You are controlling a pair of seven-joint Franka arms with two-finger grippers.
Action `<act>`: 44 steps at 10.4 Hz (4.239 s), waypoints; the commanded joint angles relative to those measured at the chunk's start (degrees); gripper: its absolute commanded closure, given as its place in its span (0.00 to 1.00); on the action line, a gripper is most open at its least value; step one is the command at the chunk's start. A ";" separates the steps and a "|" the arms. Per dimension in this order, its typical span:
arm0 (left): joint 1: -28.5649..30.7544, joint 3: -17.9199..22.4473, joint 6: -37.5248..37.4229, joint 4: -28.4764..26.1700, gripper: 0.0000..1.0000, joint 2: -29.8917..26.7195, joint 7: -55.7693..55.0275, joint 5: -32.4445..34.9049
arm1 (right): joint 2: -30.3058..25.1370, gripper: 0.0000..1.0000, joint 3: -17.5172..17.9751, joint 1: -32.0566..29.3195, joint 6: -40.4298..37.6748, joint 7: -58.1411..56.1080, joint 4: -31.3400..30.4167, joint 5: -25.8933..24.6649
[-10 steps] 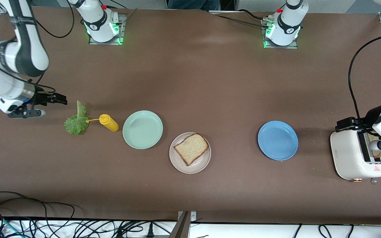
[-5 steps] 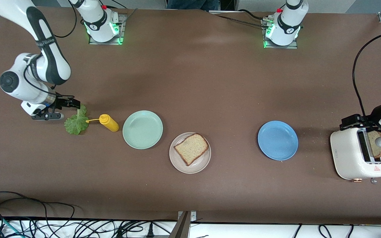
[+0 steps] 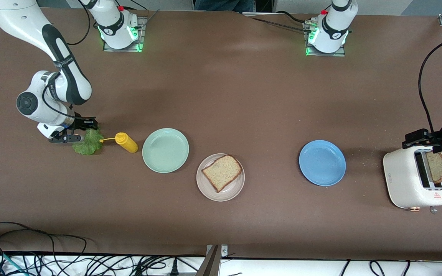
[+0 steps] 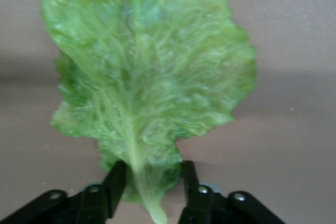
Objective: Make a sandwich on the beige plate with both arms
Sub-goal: 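Grasp the green lettuce leaf by its stem with the right gripper, then lift the lettuce and carry it over the beige plate, then lay the lettuce on the toast and open the right gripper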
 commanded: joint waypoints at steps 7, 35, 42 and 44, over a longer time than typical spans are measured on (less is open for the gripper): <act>-3.40 -0.83 0.96 -1.74 0.00 -1.17 -8.79 1.77 | 0.70 0.79 1.21 0.42 0.27 1.35 1.56 0.46; -3.49 -0.83 0.96 -1.82 0.00 -0.38 -8.70 1.77 | 21.16 0.92 3.15 39.51 -3.19 65.69 53.60 14.26; -3.40 -0.83 0.96 -1.91 0.00 -0.38 -8.61 1.77 | 28.82 0.90 3.06 40.59 11.35 57.70 53.60 11.80; -3.40 -0.83 0.96 -1.91 0.00 -0.38 -8.61 1.77 | 30.05 0.90 3.24 40.93 15.10 57.61 53.60 11.89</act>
